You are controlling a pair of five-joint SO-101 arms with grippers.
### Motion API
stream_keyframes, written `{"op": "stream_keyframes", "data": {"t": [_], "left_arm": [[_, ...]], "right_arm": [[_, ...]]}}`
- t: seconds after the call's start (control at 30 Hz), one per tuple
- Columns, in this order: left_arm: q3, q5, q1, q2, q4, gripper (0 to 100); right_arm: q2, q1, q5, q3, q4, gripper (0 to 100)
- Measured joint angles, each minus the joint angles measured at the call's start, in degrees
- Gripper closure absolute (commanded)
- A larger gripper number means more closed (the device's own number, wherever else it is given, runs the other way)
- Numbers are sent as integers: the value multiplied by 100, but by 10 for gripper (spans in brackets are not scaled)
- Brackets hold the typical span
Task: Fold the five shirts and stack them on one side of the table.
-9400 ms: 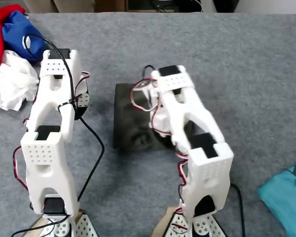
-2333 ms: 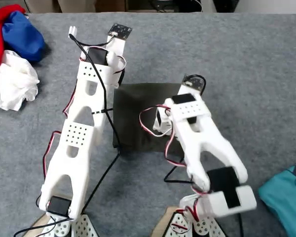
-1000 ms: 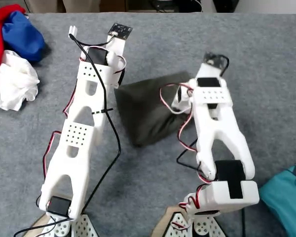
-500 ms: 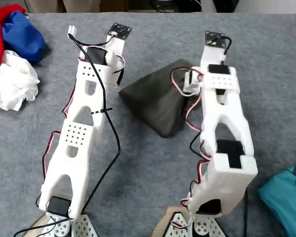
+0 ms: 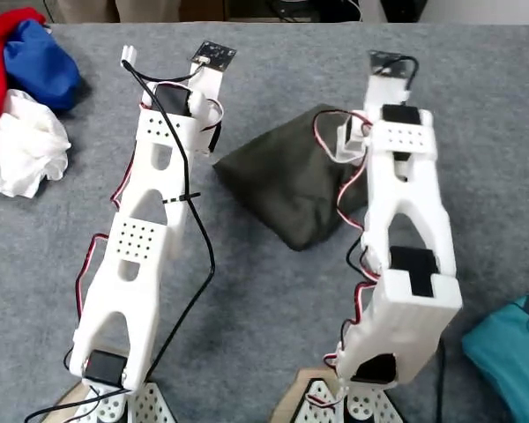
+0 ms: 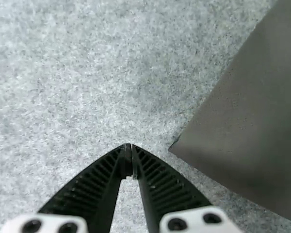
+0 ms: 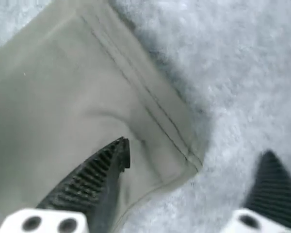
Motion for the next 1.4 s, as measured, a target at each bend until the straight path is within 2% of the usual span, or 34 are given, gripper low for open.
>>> {"op": "stream_keyframes", "data": {"t": [0.13,0.3,0.4,0.57,0.7,0.97,1.2,1.3,1.4], "left_arm": [[0,0,0,0,0,981],[0,0,0,0,0,981],[0,0,0,0,0,981],[0,0,-18,0,0,981],[0,0,-18,0,0,981],[0,0,-26,0,0,981],[0,0,-132,0,0,981],[0,0,-132,0,0,981],[0,0,-132,0,0,981]], "right_arm": [[-387,-9,-870,-141,440,549],[-484,-237,-2690,-141,1073,547],[-448,-466,-3508,-141,1108,547],[79,-589,-4343,-141,536,547],[396,-589,-4589,-141,70,547],[721,-589,-4615,-141,-756,552],[1134,-589,-4615,-141,-826,553],[1204,-563,-4615,-141,-826,614],[1204,-484,-4615,-185,-844,756]]}}
